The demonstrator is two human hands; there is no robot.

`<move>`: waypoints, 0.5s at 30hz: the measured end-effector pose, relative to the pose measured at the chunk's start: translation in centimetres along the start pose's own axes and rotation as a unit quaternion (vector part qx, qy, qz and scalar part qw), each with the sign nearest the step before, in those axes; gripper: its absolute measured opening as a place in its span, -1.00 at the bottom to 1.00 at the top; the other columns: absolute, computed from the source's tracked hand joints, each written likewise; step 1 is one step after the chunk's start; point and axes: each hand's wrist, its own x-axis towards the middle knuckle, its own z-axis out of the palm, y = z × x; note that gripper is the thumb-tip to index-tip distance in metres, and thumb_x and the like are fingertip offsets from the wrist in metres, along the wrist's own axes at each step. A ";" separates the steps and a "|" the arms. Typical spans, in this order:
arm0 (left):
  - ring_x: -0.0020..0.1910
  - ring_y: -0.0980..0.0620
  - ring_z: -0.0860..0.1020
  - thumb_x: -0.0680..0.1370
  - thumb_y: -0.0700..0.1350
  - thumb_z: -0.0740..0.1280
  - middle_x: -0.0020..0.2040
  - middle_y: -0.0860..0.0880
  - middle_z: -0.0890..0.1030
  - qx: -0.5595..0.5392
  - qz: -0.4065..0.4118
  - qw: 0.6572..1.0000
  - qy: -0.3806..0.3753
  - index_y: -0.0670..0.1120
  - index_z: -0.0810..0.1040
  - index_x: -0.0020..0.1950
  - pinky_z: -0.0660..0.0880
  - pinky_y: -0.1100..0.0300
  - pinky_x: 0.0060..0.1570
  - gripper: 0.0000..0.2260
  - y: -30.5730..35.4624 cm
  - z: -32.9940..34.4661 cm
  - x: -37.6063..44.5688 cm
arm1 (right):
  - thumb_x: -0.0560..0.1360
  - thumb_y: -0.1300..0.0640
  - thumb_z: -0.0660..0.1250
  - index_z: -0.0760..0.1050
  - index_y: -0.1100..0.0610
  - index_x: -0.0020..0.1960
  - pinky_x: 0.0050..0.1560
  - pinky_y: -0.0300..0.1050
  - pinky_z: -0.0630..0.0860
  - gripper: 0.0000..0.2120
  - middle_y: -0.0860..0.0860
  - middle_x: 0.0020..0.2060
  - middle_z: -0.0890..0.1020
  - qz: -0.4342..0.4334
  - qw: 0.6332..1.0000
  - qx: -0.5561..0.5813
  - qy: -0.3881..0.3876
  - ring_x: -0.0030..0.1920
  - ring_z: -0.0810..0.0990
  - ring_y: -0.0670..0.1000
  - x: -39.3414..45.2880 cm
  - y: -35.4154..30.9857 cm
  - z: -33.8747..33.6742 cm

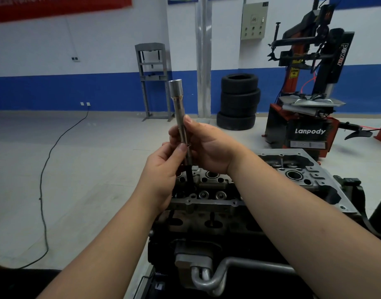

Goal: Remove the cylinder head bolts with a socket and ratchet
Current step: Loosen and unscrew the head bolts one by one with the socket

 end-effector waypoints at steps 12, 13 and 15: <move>0.15 -0.01 0.68 0.62 -0.03 0.31 0.14 -0.11 0.70 -0.009 0.002 1.000 -0.006 0.11 0.75 0.03 0.60 0.24 0.04 -0.80 0.2 0.1 -0.2 | 0.64 -0.11 0.12 0.53 0.14 -0.01 0.07 -0.01 0.46 -0.64 0.01 -0.20 0.61 0.014 1.000 0.025 -0.004 -0.08 0.59 0.00 0.0 0.0 0.0; 0.12 -0.02 0.69 0.63 -0.06 0.34 0.11 -0.13 0.70 0.001 0.010 1.000 0.007 0.08 0.74 0.02 0.60 0.23 0.04 -0.83 0.1 0.2 -0.2 | 0.64 -0.12 0.13 0.52 0.13 0.01 0.08 -0.01 0.45 -0.65 -0.01 -0.20 0.61 0.013 0.999 0.028 -0.006 -0.09 0.58 -0.01 -0.1 -0.1 0.0; 0.04 0.00 0.70 0.57 -0.05 0.41 0.01 -0.06 0.72 0.015 0.024 0.999 0.024 0.01 0.70 0.03 0.60 0.23 0.00 -0.90 0.0 0.3 -0.1 | 0.63 -0.09 0.18 0.48 0.14 0.03 0.13 0.06 0.39 -0.71 0.00 -0.17 0.58 -0.002 0.999 0.031 -0.012 -0.09 0.56 0.00 -0.1 -0.1 0.1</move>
